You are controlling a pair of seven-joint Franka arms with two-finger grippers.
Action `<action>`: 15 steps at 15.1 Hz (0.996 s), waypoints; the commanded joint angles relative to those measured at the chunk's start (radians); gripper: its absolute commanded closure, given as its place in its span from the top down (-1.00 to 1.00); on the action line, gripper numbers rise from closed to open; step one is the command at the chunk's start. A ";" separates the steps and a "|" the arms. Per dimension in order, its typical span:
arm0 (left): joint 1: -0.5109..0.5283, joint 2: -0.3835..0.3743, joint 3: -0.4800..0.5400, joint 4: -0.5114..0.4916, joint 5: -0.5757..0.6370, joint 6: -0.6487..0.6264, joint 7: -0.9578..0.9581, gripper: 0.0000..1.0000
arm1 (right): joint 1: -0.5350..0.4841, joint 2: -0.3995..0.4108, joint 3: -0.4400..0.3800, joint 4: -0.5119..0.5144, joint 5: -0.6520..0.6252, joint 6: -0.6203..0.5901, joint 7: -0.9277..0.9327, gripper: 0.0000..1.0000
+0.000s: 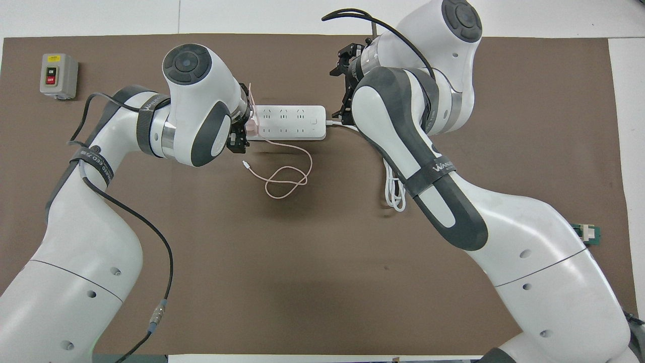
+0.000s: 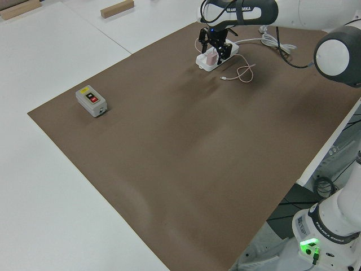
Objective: Unplug charger and place it aside
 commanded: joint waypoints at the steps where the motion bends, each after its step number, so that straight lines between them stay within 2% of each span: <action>1: -0.014 -0.034 0.014 -0.048 0.016 0.027 -0.023 0.77 | 0.035 0.074 -0.029 0.131 0.008 -0.081 0.023 0.94; 2: -0.013 -0.034 0.014 -0.048 0.016 0.030 -0.023 0.75 | 0.044 0.098 -0.042 0.170 0.005 -0.110 0.023 0.94; 8: -0.013 -0.034 0.014 -0.049 0.016 0.040 -0.023 0.69 | 0.111 0.137 -0.073 0.167 -0.054 -0.077 0.023 0.94; 15: -0.008 -0.035 0.014 -0.052 0.017 0.020 -0.023 0.39 | 0.114 0.157 -0.072 0.112 -0.057 0.021 0.012 0.95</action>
